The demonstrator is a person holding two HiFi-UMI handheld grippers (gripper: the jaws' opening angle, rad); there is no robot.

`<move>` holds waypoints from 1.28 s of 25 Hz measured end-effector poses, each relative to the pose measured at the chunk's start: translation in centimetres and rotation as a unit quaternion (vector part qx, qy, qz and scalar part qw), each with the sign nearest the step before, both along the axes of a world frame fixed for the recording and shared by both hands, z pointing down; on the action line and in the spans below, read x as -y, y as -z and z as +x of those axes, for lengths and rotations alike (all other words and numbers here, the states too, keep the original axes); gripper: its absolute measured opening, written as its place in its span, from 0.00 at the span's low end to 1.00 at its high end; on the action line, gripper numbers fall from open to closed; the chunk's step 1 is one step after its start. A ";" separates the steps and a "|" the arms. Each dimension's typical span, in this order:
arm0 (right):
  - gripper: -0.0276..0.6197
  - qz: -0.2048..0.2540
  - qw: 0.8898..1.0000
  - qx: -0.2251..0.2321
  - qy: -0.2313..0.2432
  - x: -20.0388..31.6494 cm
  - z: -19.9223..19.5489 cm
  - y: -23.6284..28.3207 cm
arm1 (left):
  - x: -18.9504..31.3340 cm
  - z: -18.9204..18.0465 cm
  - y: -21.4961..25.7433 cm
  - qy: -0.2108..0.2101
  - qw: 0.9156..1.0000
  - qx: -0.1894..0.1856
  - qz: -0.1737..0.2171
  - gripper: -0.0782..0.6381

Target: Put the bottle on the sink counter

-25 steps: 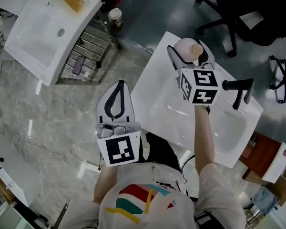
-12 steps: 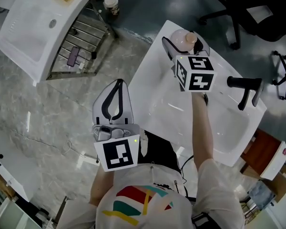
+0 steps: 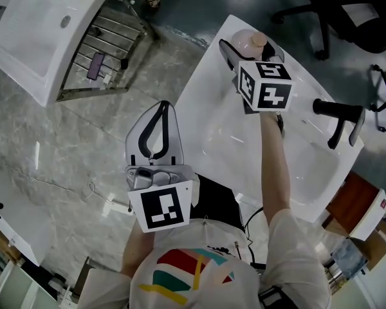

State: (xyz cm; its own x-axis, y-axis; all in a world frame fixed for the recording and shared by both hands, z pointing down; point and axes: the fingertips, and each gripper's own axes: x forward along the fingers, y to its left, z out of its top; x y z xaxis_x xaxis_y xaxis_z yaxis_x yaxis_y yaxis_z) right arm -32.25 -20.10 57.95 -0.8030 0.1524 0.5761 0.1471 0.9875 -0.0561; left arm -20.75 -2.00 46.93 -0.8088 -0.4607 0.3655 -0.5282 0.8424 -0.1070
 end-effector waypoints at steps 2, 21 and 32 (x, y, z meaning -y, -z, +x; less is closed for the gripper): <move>0.65 -0.002 1.000 -0.006 0.000 0.0 0.0 -0.3 | 0.1 0.0 -0.3 -0.006 1.000 -0.001 -0.009 0.13; 0.65 0.030 0.998 -0.050 0.021 -0.6 -0.1 -1.6 | 0.0 0.2 -0.5 -0.021 0.999 0.005 -0.027 0.13; 0.65 0.039 0.999 -0.035 0.005 -0.3 -0.1 -1.3 | 0.1 0.6 -0.3 -0.022 0.999 0.006 -0.026 0.13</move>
